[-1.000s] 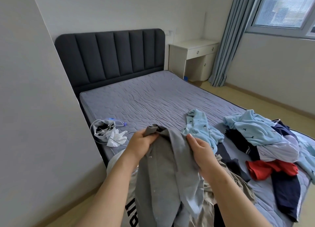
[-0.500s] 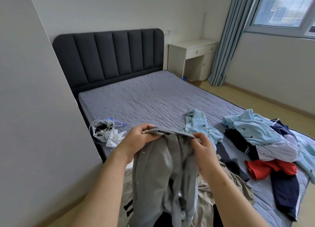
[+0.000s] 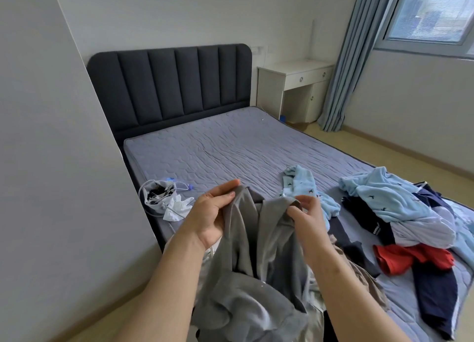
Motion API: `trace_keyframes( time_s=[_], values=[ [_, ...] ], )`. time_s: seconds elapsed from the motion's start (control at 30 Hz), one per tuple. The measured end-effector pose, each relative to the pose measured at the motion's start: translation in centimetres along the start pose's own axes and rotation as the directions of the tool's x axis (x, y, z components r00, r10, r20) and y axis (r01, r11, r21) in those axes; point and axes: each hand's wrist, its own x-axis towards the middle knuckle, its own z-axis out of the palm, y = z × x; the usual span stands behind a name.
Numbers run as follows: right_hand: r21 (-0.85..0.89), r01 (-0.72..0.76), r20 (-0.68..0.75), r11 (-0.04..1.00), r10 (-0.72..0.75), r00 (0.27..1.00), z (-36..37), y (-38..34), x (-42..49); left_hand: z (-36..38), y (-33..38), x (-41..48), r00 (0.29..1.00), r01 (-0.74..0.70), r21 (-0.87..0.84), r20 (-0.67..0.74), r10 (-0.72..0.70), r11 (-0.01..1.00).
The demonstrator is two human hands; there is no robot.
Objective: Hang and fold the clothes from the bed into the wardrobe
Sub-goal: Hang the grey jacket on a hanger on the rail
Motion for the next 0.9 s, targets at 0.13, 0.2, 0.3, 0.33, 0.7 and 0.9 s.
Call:
trace_keyframes(
  time_s=[0.13,0.2,0.3,0.33,0.7,0.9],
  values=[
    [0.083,0.002,0.147,0.997,-0.014,0.989,-0.3,0.7,-1.3,1.1,1.2,0.0,0.996,-0.077,-0.148,0.037,0.084,0.986],
    [0.028,0.005,0.292,1.0,-0.013,0.956,-0.4,1.2,-1.7,1.6,1.9,0.0,0.992,-0.104,-0.214,0.054,0.118,0.971],
    [-0.158,-0.039,0.491,0.987,0.113,0.864,-0.6,2.6,-2.4,2.3,3.0,-0.2,0.983,-0.126,-0.29,0.089,0.158,0.949],
    [-0.213,-0.081,0.549,0.974,0.188,0.814,-0.6,3.2,-2.7,2.4,3.3,-0.2,0.98,-0.132,-0.309,0.1,0.17,0.942],
    [-0.239,0.148,0.195,0.96,-0.102,0.976,-0.5,2.2,-1.1,0.1,1.6,0.0,0.989,-0.086,0.982,0.063,0.137,0.167],
    [0.016,0.178,0.308,0.984,-0.174,0.935,0.6,-1.6,-1.6,0.4,-2.3,0.3,0.963,-0.234,0.935,0.261,-0.069,0.266]
  ],
)
